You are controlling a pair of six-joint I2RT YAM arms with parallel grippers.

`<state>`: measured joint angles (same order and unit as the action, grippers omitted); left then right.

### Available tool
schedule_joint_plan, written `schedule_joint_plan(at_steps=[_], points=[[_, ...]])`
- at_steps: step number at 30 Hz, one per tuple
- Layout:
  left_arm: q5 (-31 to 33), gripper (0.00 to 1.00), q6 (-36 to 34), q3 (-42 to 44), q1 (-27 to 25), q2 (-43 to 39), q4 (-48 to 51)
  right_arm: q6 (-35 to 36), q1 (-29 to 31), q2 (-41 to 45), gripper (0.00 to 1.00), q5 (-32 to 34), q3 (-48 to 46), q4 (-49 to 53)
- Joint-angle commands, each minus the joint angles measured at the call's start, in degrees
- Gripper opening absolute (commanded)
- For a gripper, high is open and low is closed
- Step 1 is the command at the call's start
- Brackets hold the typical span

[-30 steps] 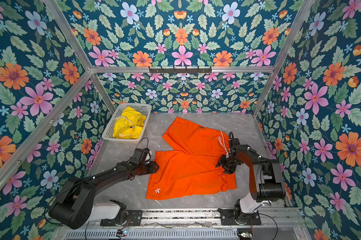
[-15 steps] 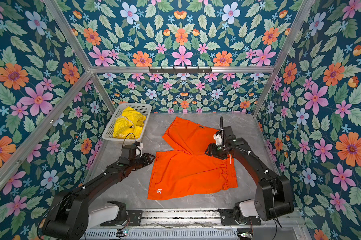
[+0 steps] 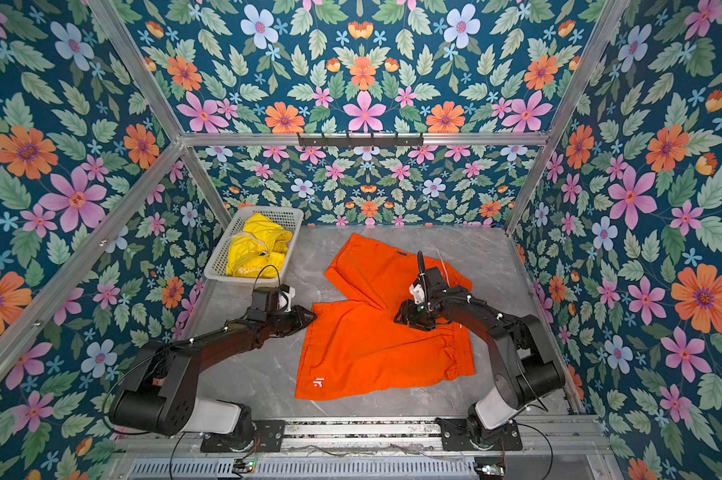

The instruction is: Fold and stack the shorts

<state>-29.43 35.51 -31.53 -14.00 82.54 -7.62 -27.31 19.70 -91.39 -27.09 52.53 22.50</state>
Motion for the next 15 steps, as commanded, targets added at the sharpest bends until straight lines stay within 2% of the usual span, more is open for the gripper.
schedule_joint_plan(at_steps=[1, 15], points=[[0.5, 0.34, -2.1, -0.1, 0.0, 0.9, -0.8, -0.8, 0.0, -0.9, 0.57, -0.3, -0.3, -2.0], [-0.8, 0.32, -4.8, -1.4, 0.2, 6.1, -2.1, -0.8, 0.0, -3.1, 0.57, -0.2, -1.5, -2.9]])
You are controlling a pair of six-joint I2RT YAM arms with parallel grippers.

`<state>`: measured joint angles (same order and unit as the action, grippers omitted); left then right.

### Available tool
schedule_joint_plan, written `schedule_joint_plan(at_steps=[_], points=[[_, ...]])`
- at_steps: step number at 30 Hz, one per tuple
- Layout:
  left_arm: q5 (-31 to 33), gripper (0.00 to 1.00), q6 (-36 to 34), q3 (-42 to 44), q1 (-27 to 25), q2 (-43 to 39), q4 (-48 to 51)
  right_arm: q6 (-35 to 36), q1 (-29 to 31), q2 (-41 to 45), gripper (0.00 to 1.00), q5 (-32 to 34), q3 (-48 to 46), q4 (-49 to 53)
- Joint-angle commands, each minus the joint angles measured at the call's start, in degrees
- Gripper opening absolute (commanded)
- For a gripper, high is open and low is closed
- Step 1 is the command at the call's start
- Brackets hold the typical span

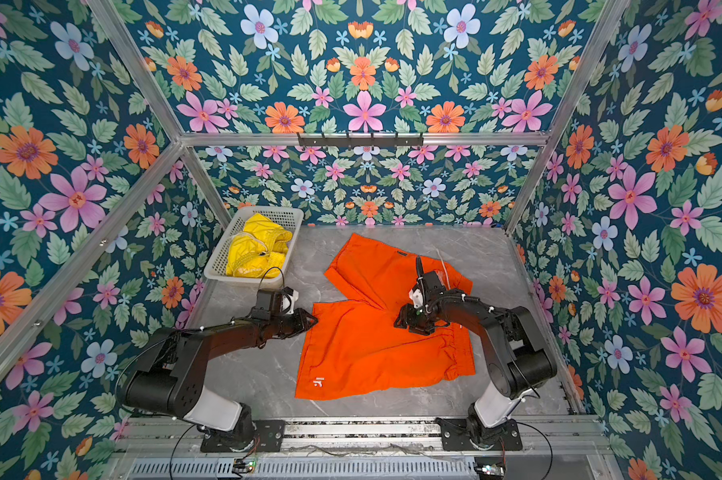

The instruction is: Fold and stack the shorts

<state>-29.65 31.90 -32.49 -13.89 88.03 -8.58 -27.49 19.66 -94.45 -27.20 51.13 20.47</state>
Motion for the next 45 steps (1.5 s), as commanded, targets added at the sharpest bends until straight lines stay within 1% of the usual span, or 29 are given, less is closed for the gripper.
schedule_joint_plan(at_steps=[1, 7, 11, 14, 19, 21, 23, 26, 28, 30, 32, 34, 41, 43, 45], points=[[-0.8, 0.32, -1.2, -0.5, 0.1, 0.9, -1.5, -0.6, 0.1, 0.0, 0.57, 0.0, -0.2, -1.0], [-0.9, 0.33, -1.6, -0.9, 0.0, 2.4, -2.1, -0.6, 0.0, 0.0, 0.57, 0.0, -0.5, -0.9], [-1.9, 0.28, -1.4, -0.8, 0.1, 2.3, -2.9, -0.6, 0.0, 0.2, 0.57, 0.2, -0.7, -0.8], [-2.3, 0.21, -1.2, -0.7, 0.0, 1.9, -3.6, -0.6, 0.0, 0.3, 0.57, 0.2, -0.7, -0.7], [-2.9, 0.17, -1.4, -0.9, 0.1, 1.7, -4.2, -0.7, 0.0, 0.5, 0.57, 0.3, -0.9, -0.7], [-3.1, 0.18, -1.5, -0.9, 0.0, 2.0, -4.3, -0.7, 0.0, 0.6, 0.57, 0.4, -0.9, -0.7], [-3.1, 0.23, -1.8, -1.1, 0.1, 2.5, -4.3, -0.7, 0.0, 0.7, 0.57, 0.4, -0.9, -0.7], [-3.2, 0.23, -2.0, -1.0, 0.0, 3.4, -4.6, -0.7, 0.1, 0.9, 0.57, 0.3, -1.0, -0.6], [-3.3, 0.19, -1.9, -0.9, 0.0, 3.8, -4.8, -0.8, 0.1, 1.0, 0.57, 0.4, -1.0, -0.7], [-3.7, 0.1, -2.1, -1.3, 0.0, 3.9, -4.7, -0.7, -0.1, 1.2, 0.57, 0.5, -1.0, -0.5], [-3.6, 0.05, -2.3, -1.9, 0.1, 2.9, -4.1, -0.5, 0.1, 1.0, 0.57, 1.0, -1.0, -0.2], [-3.4, 0.02, -2.3, -2.8, 0.3, 0.8, -2.9, -0.5, 0.0, 0.7, 0.57, 2.0, -1.2, 0.7], [-0.3, 0.01, -4.3, -6.6, 1.9, -7.1, 1.4, -0.1, 0.0, 1.7, 0.57, 4.2, -1.9, 1.8], [0.6, 0.01, -5.3, -7.4, 2.5, -7.1, 1.4, -0.1, 0.0, 1.8, 0.57, 4.2, -1.9, 1.8], [0.7, 0.01, -6.6, -8.6, 3.2, -5.5, 2.6, 0.0, 0.0, 1.8, 0.57, 4.2, -1.8, 1.7]])
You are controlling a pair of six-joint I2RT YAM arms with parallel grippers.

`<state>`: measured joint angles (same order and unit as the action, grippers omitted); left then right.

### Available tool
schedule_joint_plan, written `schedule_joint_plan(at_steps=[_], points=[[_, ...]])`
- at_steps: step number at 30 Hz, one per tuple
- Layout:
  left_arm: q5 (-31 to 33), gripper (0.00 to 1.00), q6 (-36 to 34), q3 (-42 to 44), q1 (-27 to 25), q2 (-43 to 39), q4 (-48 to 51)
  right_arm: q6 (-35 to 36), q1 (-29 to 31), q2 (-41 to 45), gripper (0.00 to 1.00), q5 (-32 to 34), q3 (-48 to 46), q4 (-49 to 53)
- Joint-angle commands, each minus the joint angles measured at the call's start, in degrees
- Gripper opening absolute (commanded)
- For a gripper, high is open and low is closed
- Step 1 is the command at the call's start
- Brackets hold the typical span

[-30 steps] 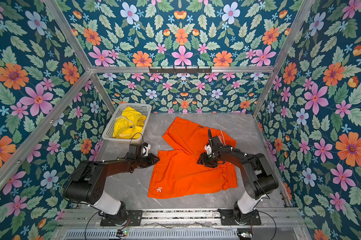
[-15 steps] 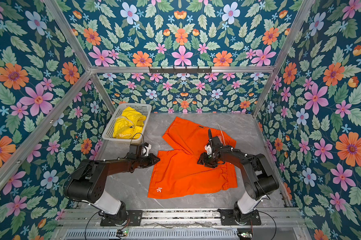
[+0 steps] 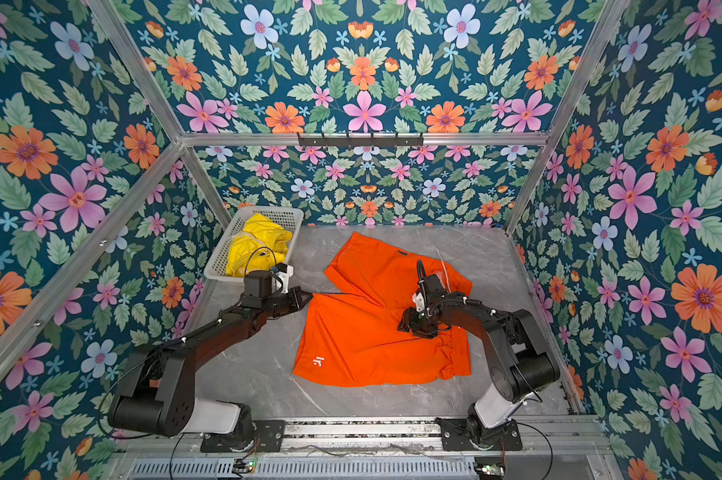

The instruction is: Fold and stack the shorts

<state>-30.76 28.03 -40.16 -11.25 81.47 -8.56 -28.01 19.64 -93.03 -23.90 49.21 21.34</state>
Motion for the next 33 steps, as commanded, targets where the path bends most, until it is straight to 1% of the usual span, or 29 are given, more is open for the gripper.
schedule_joint_plan(at_steps=[1, 9, 13, 15, 17, 19, 21, 24, 26, 30, 33], points=[[1.6, 0.01, -3.2, -1.5, 0.9, 2.3, 3.1, 0.6, 0.0, 0.3, 0.57, 0.9, 0.2, 0.8], [0.5, 0.04, -2.5, -3.4, 1.8, 12.0, -2.7, 0.7, 0.0, -0.3, 0.57, 0.7, 0.3, 0.1], [0.9, 0.08, -2.1, -4.5, 1.8, 15.8, -4.0, 0.6, 0.0, 0.0, 0.57, 0.6, 0.6, 0.3], [1.3, 0.15, -2.4, -4.8, 1.8, 16.3, -3.4, 0.6, 0.1, 1.0, 0.58, 0.5, 0.8, 0.3], [1.5, 0.26, -2.7, -4.8, 1.8, 15.5, -2.5, 0.5, 0.0, 2.5, 0.58, 0.4, 1.7, 1.2], [2.1, 0.38, -2.9, -4.8, 1.8, 12.9, -0.6, 0.7, 0.0, 4.7, 0.58, 0.8, 3.2, 3.0], [3.7, 0.43, -3.4, -4.7, 1.8, 9.4, 1.5, 0.9, 0.0, 7.2, 0.59, 1.3, 4.7, 4.6], [4.6, 0.42, -3.4, -4.2, 1.8, 4.3, 2.8, 1.0, 0.0, 10.2, 0.59, 1.7, 6.5, 5.9], [4.6, 0.41, -3.5, -4.0, 1.8, 3.2, 2.8, 0.5, 0.1, 11.0, 0.59, 0.8, 7.3, 5.5], [3.9, 0.4, -4.6, -5.8, 1.8, 6.9, 3.9, 0.0, 0.6, 10.3, 0.59, -0.4, 7.9, 4.1], [1.5, 0.38, -3.9, -7.6, 1.8, 11.3, 4.2, 0.1, 0.7, 8.0, 0.58, -1.5, 8.2, 3.5]])
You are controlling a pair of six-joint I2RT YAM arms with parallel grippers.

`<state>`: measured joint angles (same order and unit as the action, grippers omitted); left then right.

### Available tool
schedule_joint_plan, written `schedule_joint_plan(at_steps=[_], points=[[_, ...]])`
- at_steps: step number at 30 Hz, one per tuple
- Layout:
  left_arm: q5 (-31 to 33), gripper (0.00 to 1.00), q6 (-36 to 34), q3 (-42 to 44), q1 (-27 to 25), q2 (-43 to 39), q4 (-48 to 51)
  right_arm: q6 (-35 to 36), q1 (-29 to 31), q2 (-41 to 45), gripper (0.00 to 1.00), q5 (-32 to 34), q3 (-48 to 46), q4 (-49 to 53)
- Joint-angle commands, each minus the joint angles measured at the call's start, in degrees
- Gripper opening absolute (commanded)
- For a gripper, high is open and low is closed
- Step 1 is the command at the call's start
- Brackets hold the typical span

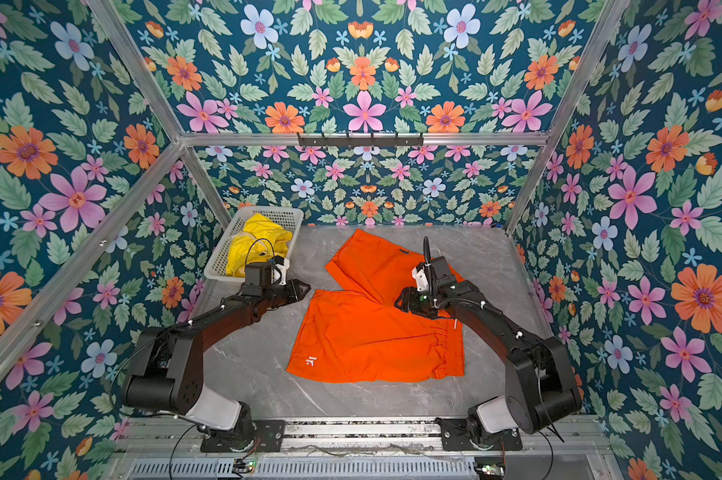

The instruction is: Fold and stack the shorts

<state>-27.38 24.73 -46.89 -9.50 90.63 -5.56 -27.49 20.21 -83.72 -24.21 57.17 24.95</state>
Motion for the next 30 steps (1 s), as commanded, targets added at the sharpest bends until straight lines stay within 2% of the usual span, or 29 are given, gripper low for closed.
schedule_joint_plan(at_steps=[1, 10, 23, 30], points=[[-2.7, 0.38, -0.2, -1.2, 0.0, 3.2, 0.5, -0.2, 0.3, -2.3, 0.58, -1.2, 0.3, -0.3], [-6.8, 0.38, 0.6, -5.0, 0.0, 10.4, 0.1, 0.3, 0.6, -9.0, 0.58, -2.4, 0.6, -2.2], [-6.8, 0.41, 0.2, -3.9, 0.0, 10.0, 4.2, 0.7, 0.6, -15.3, 0.58, -1.0, 1.1, -3.7], [-10.2, 0.37, 2.6, -3.9, 0.0, 10.6, 1.3, 0.6, 0.6, -16.7, 0.58, -1.1, 0.6, -4.8]])
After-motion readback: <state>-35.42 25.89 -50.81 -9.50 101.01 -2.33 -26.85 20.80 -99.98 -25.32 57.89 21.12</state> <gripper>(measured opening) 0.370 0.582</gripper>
